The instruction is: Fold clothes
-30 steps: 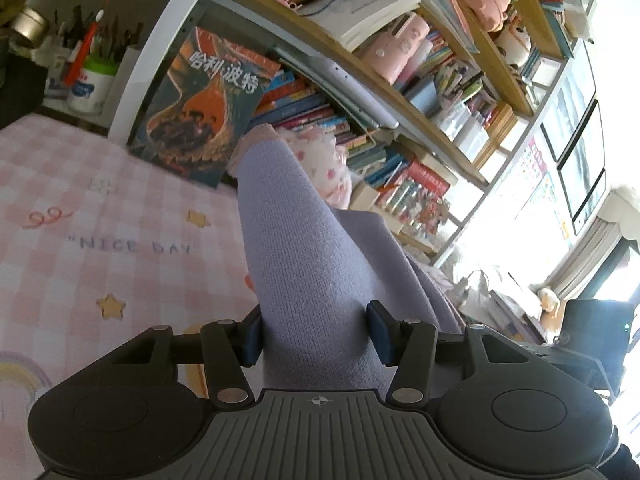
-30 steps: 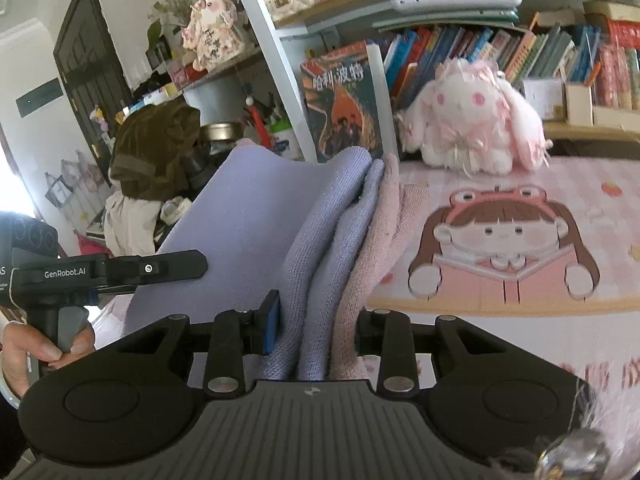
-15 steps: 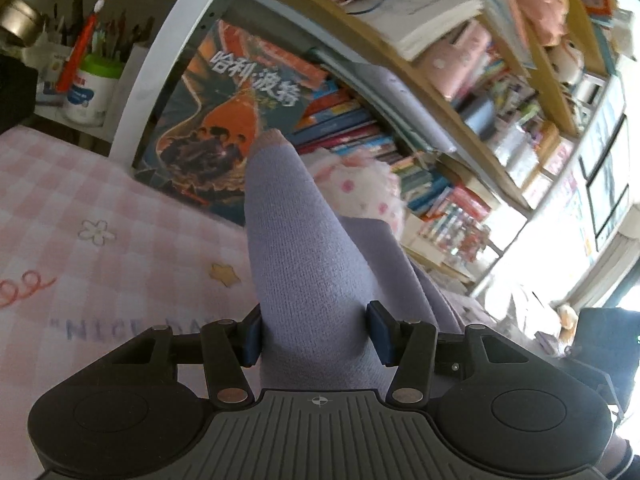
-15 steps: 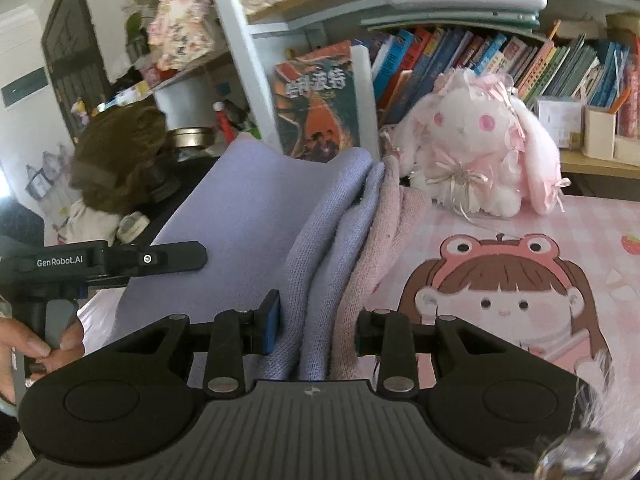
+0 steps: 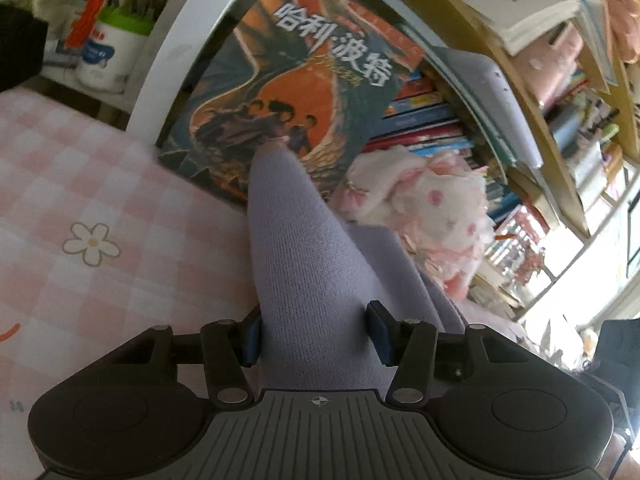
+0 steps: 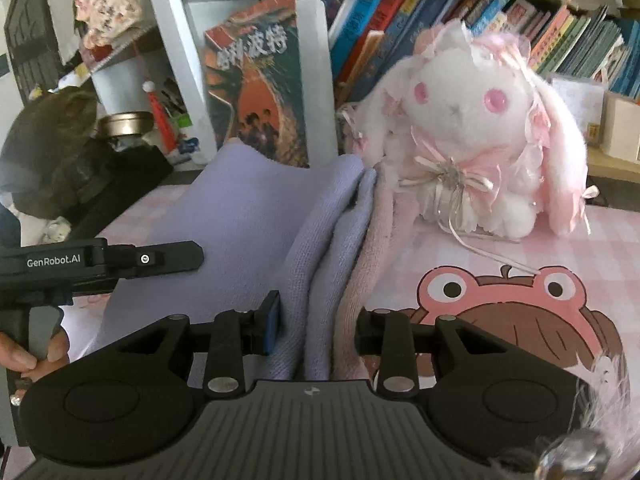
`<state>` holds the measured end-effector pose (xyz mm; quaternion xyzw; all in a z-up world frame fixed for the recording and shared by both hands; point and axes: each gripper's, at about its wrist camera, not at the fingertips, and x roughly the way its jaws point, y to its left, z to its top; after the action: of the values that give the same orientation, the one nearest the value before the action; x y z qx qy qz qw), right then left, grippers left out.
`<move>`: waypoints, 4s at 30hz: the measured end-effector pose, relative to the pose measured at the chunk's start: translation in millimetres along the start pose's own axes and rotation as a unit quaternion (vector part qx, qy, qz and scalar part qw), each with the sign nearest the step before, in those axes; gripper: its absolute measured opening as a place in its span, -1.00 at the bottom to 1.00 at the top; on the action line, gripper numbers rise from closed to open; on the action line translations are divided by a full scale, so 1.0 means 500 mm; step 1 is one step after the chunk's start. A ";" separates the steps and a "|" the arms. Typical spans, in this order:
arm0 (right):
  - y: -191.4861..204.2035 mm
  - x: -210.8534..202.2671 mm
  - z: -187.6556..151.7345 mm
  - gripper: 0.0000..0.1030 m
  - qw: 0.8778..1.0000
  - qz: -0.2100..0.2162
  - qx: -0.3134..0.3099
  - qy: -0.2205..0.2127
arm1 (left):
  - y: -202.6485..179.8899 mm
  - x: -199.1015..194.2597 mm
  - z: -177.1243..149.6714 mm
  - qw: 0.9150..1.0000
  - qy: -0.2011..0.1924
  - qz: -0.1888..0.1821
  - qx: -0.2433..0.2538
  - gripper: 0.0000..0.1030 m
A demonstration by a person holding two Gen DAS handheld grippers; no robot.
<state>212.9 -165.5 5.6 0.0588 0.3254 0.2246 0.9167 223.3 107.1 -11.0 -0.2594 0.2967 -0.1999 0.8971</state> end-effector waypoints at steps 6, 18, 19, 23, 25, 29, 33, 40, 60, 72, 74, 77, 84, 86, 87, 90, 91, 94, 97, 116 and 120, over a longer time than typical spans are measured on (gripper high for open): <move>-0.046 0.020 -0.003 -0.34 0.997 0.025 0.068 -0.012 | 0.036 0.019 0.000 0.999 -0.012 -0.005 -0.045 0.08; -0.015 -0.039 -0.021 0.53 0.996 -0.026 0.045 -0.076 | -0.035 -0.079 0.001 0.993 -0.086 0.067 0.054 0.51; -0.008 -0.054 -0.025 0.56 0.995 -0.031 0.038 -0.083 | -0.040 -0.096 -0.003 0.991 -0.094 0.069 0.060 0.51; 0.020 -0.118 -0.050 0.67 0.992 -0.046 0.015 -0.113 | -0.068 -0.158 -0.032 0.987 -0.111 0.080 0.084 0.56; 0.033 -0.152 -0.069 0.68 0.990 -0.051 0.010 -0.128 | -0.084 -0.189 -0.052 0.985 -0.112 0.088 0.097 0.56; 0.067 -0.222 -0.117 0.69 0.987 -0.060 -0.007 -0.147 | -0.117 -0.244 -0.098 0.981 -0.103 0.101 0.128 0.57; 0.105 -0.281 -0.174 0.74 0.985 -0.072 -0.034 -0.155 | -0.151 -0.296 -0.159 0.972 -0.112 0.131 0.162 0.57; 0.150 -0.355 -0.277 0.92 0.979 -0.101 -0.055 -0.166 | -0.191 -0.355 -0.271 0.948 -0.135 0.189 0.216 0.80; 0.169 -0.365 -0.342 1.00 0.971 -0.157 -0.080 -0.163 | -0.200 -0.339 -0.337 0.934 -0.112 0.243 0.238 0.87; 0.163 -0.350 -0.335 1.00 0.974 -0.164 -0.072 -0.138 | -0.205 -0.348 -0.297 0.930 -0.159 0.235 0.235 0.91; 0.164 -0.348 -0.336 1.00 0.974 -0.164 -0.074 -0.135 | -0.196 -0.334 -0.303 0.928 -0.151 0.242 0.239 0.94; 0.165 -0.349 -0.337 1.00 0.974 -0.164 -0.077 -0.136 | -0.189 -0.325 -0.303 0.929 -0.140 0.256 0.227 0.94; 0.164 -0.348 -0.336 1.00 0.974 -0.164 -0.076 -0.136 | -0.186 -0.324 -0.304 0.930 -0.131 0.255 0.228 0.96; 0.162 -0.352 -0.336 1.00 0.974 -0.163 -0.073 -0.141 | -0.188 -0.323 -0.303 0.930 -0.129 0.255 0.232 0.97; 0.161 -0.353 -0.336 1.00 0.974 -0.162 -0.072 -0.143 | -0.188 -0.323 -0.302 0.930 -0.129 0.255 0.233 0.97; 0.159 -0.356 -0.337 1.00 0.974 -0.160 -0.068 -0.145 | -0.187 -0.325 -0.300 0.930 -0.129 0.254 0.231 1.00; 0.158 -0.355 -0.337 1.00 0.974 -0.159 -0.067 -0.145 | -0.186 -0.326 -0.299 0.931 -0.130 0.253 0.230 1.00; 0.157 -0.355 -0.336 1.00 0.975 -0.158 -0.065 -0.143 | -0.184 -0.329 -0.299 0.932 -0.133 0.248 0.229 1.00; 0.156 -0.353 -0.334 1.00 0.975 -0.157 -0.064 -0.141 | -0.185 -0.326 -0.299 0.932 -0.130 0.247 0.232 1.00; 0.153 -0.352 -0.333 1.00 0.977 -0.155 -0.060 -0.136 | -0.187 -0.318 -0.300 0.932 -0.119 0.244 0.240 1.00; 0.152 -0.352 -0.334 1.00 0.977 -0.155 -0.059 -0.136 | -0.187 -0.317 -0.299 0.932 -0.117 0.245 0.241 1.00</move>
<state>-40.5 -183.4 -5.4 -0.0162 0.1887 0.0885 0.9779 -8.7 63.2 8.6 0.0232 0.1869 -0.0077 0.9821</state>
